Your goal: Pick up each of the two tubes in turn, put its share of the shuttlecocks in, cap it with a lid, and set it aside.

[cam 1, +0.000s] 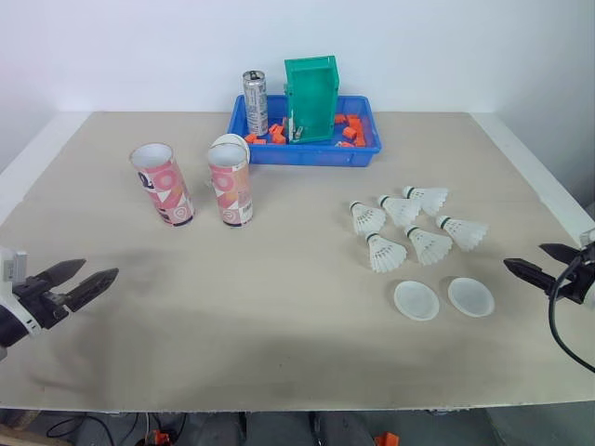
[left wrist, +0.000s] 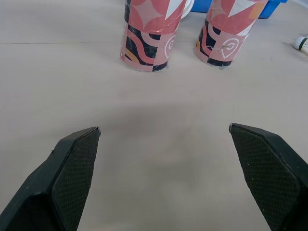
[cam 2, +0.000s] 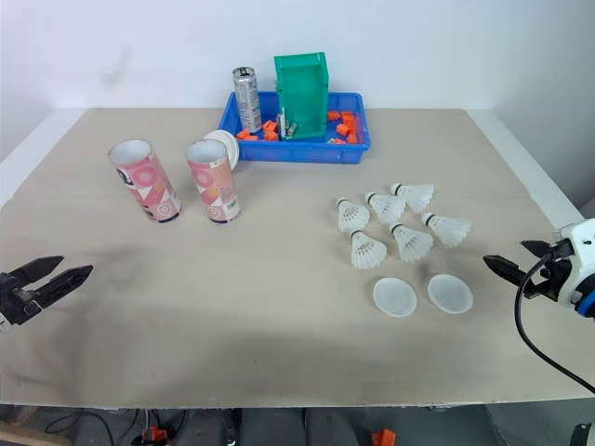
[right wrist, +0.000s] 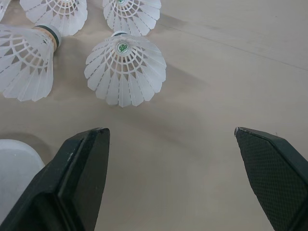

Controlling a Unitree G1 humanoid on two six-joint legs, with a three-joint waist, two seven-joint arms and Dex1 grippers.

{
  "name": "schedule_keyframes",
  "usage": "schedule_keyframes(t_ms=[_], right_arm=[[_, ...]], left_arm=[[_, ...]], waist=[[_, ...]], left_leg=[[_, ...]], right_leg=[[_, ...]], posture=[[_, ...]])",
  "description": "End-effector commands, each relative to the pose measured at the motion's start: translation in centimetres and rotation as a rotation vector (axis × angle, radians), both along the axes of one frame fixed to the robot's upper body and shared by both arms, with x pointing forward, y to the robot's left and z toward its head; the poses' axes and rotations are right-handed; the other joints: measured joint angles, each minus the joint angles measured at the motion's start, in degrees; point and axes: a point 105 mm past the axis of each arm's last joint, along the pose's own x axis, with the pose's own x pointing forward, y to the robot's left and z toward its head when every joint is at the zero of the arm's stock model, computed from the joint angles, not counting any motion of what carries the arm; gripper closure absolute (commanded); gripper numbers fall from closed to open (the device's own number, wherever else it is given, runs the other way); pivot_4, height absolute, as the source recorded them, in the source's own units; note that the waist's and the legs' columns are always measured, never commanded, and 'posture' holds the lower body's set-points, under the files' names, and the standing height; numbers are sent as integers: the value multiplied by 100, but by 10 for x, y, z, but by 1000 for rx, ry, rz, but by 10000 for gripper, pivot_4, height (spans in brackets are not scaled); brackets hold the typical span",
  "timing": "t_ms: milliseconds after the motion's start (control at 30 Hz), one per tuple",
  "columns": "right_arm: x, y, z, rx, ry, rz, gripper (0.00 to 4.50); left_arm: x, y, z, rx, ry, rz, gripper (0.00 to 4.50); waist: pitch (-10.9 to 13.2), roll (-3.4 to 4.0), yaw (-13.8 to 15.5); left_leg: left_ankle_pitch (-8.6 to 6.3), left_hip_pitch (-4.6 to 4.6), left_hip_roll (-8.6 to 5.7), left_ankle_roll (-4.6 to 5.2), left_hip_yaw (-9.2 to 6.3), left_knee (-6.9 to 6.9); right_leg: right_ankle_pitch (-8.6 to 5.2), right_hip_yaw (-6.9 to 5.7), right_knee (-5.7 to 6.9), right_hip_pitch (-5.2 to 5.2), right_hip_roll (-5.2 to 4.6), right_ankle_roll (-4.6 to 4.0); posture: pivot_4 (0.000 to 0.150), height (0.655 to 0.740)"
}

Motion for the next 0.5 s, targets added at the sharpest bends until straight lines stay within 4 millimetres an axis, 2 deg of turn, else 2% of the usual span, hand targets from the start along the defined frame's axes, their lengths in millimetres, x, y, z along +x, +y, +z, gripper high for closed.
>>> schedule_keyframes(t_ms=[33,500], right_arm=[[1,-1,16,-21,-49,10,380],[-2,3,14,-14,-56,15,380]], left_arm=[[4,2,15,4,-70,4,0],[11,2,16,-16,-95,1,0]], waist=[[0,0,0],[-1,-2,1]], left_leg=[[0,0,0,0,0,0],[-2,1,1,-1,3,1]], right_leg=[[0,0,0,0,0,0],[1,2,0,1,2,2]], posture=[[1500,7362],[1500,7362]])
